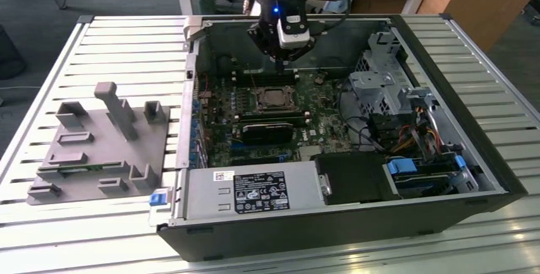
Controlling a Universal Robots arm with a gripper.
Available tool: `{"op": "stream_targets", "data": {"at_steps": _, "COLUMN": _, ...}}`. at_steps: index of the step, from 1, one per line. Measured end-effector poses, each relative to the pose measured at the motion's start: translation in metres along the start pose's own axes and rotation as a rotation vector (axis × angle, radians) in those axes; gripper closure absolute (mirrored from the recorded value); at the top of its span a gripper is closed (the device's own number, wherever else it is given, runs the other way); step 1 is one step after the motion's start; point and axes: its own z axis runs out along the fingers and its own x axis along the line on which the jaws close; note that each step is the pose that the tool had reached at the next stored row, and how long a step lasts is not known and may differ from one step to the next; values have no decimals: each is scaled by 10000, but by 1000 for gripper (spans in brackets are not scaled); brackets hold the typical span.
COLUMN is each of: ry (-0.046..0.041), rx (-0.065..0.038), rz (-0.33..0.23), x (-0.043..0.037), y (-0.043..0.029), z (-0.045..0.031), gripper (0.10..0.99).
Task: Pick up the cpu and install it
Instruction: 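Install the first cpu locking lever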
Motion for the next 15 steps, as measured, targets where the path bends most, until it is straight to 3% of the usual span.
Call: {"op": "stream_targets", "data": {"at_steps": 15, "ry": 68, "rx": -100, "rz": -2645, "x": 0, "y": 0, "z": 5, "gripper": 980}}
